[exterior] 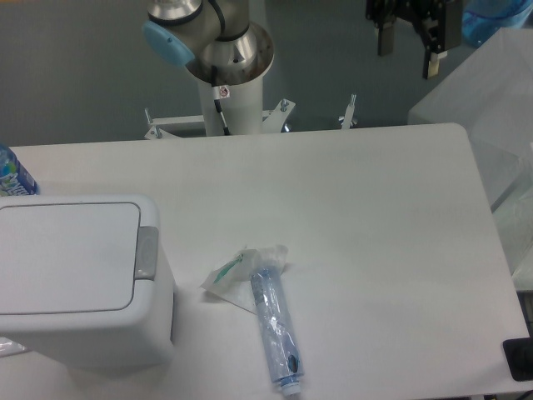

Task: Open the trash can
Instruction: 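Move the open gripper down toward the grey tab on the white bin lid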

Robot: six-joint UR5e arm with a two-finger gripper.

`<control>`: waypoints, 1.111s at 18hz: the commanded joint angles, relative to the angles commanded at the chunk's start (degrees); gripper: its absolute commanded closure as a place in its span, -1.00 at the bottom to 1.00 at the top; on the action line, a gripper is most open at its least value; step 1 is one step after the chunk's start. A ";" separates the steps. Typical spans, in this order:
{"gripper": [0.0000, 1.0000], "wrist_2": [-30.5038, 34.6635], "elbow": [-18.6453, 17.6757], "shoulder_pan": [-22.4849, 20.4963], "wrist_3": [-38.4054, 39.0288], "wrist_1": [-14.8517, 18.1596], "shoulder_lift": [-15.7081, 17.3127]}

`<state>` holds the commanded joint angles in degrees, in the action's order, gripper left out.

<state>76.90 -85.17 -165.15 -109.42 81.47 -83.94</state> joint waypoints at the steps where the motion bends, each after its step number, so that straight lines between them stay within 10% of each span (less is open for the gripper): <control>1: -1.00 -0.09 -0.09 0.00 0.00 0.00 0.00; 5: -1.00 -2.10 0.09 0.52 3.41 0.09 -0.09; 12: -1.00 -12.20 0.79 5.35 33.10 -0.61 -0.44; 20: -1.00 -12.74 0.18 13.53 53.58 -8.52 -1.58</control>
<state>64.16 -84.99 -151.62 -55.84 72.95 -85.52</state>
